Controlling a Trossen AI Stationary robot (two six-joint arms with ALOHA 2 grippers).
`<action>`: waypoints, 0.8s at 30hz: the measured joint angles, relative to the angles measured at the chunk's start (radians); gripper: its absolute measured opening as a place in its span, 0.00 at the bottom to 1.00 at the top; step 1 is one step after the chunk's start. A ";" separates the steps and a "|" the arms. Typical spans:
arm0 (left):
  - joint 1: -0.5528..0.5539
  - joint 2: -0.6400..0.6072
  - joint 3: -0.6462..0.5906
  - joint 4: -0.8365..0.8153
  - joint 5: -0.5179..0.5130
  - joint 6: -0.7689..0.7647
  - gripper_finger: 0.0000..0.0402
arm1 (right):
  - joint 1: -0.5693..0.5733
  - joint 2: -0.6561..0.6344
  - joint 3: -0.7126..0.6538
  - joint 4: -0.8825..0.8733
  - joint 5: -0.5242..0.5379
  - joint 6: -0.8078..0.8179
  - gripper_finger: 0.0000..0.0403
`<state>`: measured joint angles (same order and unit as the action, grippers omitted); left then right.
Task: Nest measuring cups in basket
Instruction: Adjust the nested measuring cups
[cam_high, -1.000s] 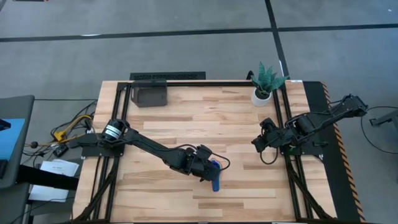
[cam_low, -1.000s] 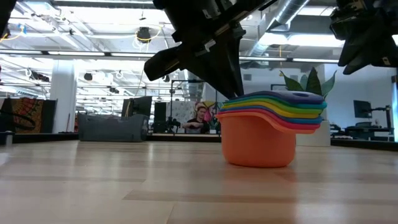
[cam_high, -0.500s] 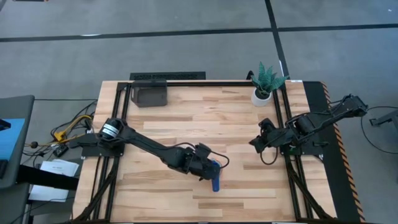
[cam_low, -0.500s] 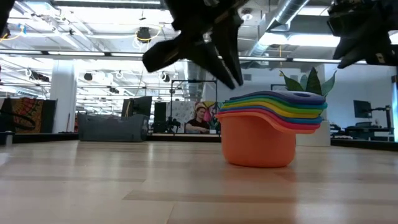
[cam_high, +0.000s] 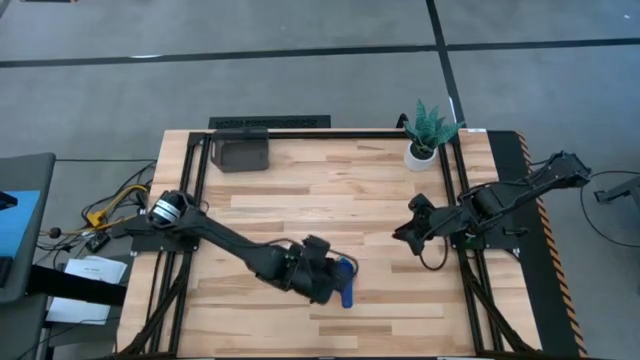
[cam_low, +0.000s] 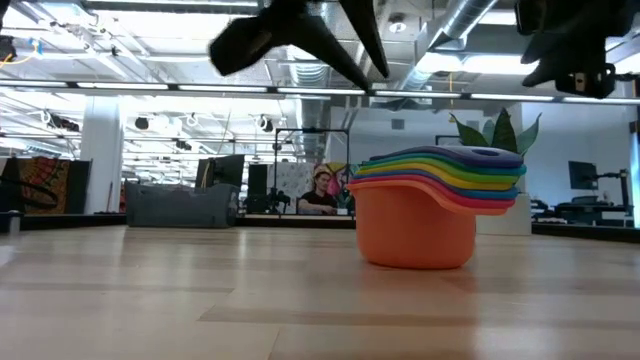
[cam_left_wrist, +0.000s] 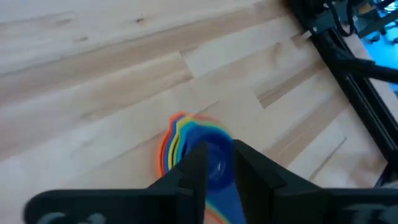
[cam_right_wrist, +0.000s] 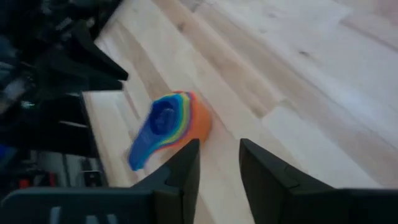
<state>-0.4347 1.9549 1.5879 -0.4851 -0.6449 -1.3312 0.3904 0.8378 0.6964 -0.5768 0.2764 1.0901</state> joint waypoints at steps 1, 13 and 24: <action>-0.011 0.000 0.000 -0.013 -0.014 -0.014 0.18 | 0.004 0.011 0.000 0.022 -0.005 -0.003 0.37; -0.077 -0.004 0.000 -0.165 0.052 -0.035 0.49 | 0.055 0.246 0.000 0.327 -0.016 0.112 0.62; -0.144 -0.019 -0.015 -0.325 0.089 -0.007 0.53 | 0.128 0.394 0.003 0.459 0.024 0.350 0.61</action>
<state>-0.5788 1.9358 1.5734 -0.8101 -0.5554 -1.3382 0.5184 1.2322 0.6989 -0.1173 0.3000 1.4401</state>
